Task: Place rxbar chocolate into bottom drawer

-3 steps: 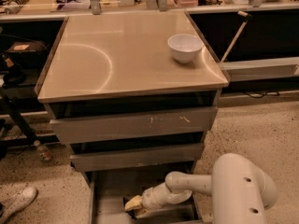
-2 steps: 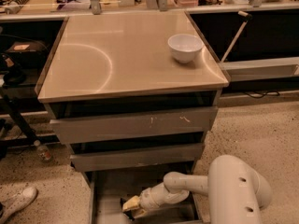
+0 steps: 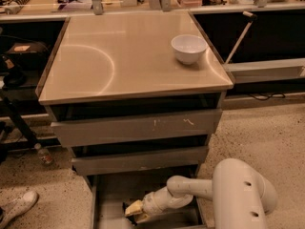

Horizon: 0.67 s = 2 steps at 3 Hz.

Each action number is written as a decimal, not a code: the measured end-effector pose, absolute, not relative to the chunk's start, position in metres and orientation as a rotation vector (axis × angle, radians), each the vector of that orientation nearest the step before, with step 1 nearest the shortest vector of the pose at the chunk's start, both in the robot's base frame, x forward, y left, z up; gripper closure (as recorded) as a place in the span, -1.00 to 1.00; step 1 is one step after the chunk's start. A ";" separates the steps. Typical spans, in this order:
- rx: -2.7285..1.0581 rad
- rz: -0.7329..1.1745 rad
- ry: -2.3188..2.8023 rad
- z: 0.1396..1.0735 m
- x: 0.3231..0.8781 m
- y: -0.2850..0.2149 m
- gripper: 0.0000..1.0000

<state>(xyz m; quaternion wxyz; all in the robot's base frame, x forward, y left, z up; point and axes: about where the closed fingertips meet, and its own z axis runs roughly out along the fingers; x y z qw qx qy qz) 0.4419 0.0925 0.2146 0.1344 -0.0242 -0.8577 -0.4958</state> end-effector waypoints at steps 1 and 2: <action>-0.070 -1.437 -2.486 0.215 0.442 0.093 -0.31; -0.070 -1.437 -2.486 0.215 0.442 0.093 -0.77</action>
Offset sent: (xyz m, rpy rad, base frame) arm 0.0000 0.0000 0.0000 0.0000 0.0000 0.0000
